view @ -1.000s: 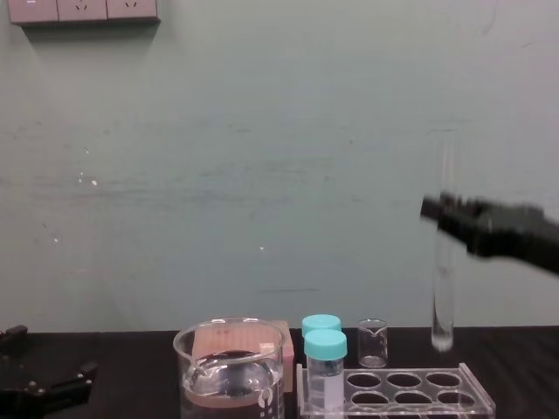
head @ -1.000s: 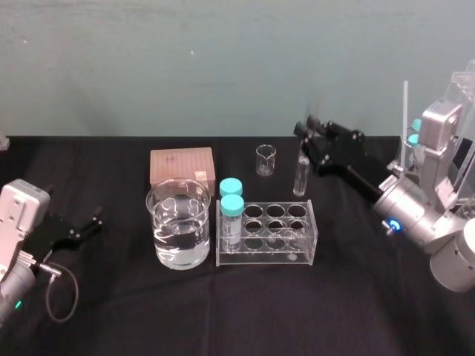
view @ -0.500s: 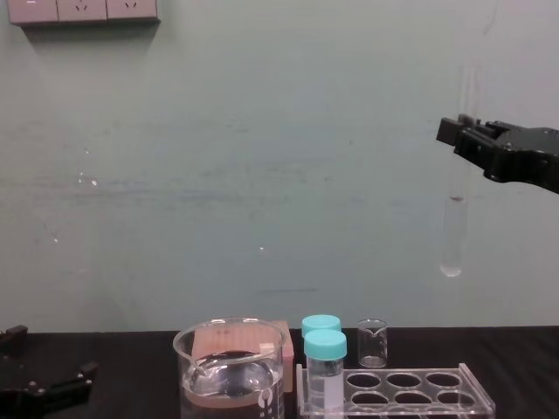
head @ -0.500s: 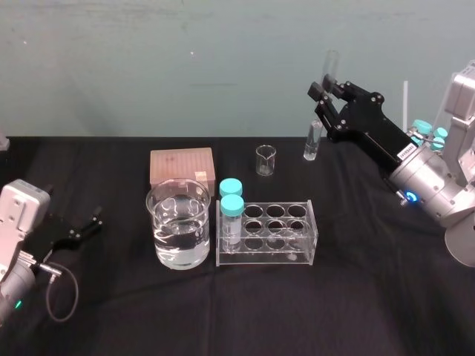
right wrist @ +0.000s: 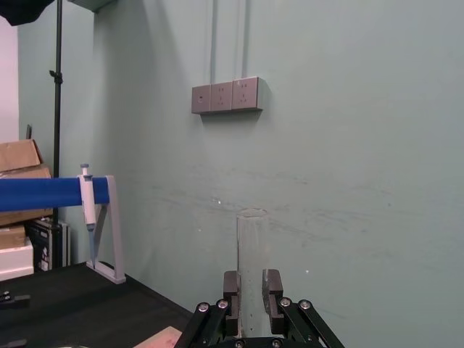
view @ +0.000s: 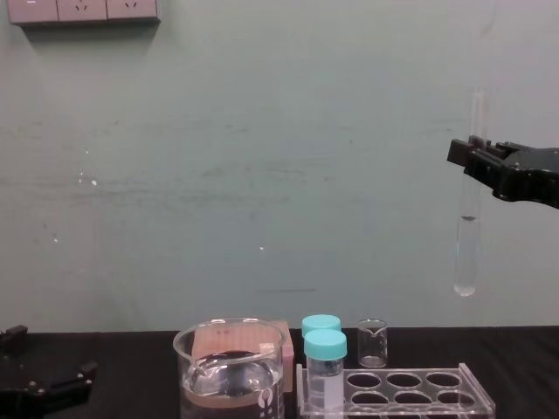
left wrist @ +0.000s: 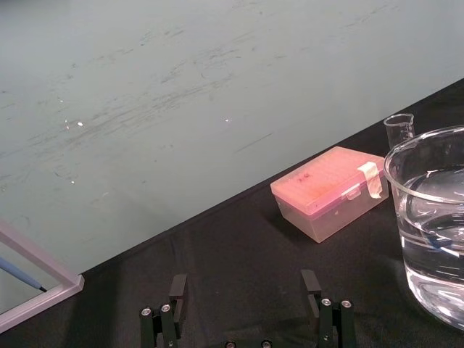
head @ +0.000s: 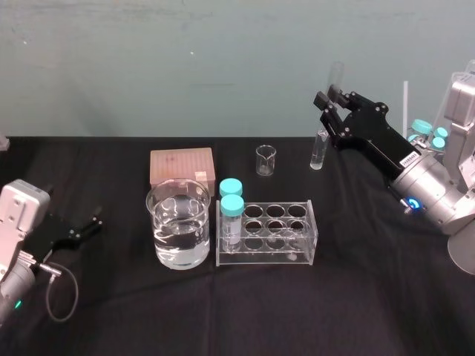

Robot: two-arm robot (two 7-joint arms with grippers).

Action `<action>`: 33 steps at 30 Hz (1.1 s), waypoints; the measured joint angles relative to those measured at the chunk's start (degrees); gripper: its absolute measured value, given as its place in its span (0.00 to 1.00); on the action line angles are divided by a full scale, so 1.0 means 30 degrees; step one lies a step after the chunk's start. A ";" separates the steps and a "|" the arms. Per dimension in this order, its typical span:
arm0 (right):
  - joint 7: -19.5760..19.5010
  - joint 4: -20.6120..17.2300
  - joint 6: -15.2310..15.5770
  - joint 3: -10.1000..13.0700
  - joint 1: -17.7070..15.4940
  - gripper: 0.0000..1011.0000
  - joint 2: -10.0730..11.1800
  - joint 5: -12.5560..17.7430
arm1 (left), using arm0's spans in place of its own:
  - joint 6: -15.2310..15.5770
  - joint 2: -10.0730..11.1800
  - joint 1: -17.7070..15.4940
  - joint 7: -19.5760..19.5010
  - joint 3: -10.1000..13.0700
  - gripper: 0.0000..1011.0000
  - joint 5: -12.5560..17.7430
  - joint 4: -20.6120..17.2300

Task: Hold the test tube with one hand and immerse one end into the beaker, then return it to the test tube rack.

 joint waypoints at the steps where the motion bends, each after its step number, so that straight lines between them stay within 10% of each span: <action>1: 0.0001 0.0015 0.0009 0.0005 -0.0012 0.22 -0.0005 -0.0006 | 0.0000 0.0000 0.0001 0.0000 0.0000 0.99 0.0000 0.0000; 33: -0.0026 0.0132 0.0189 -0.0038 -0.0155 0.22 -0.0092 -0.0170 | 0.0000 0.0000 0.0001 -0.0001 0.0001 0.99 0.0001 0.0000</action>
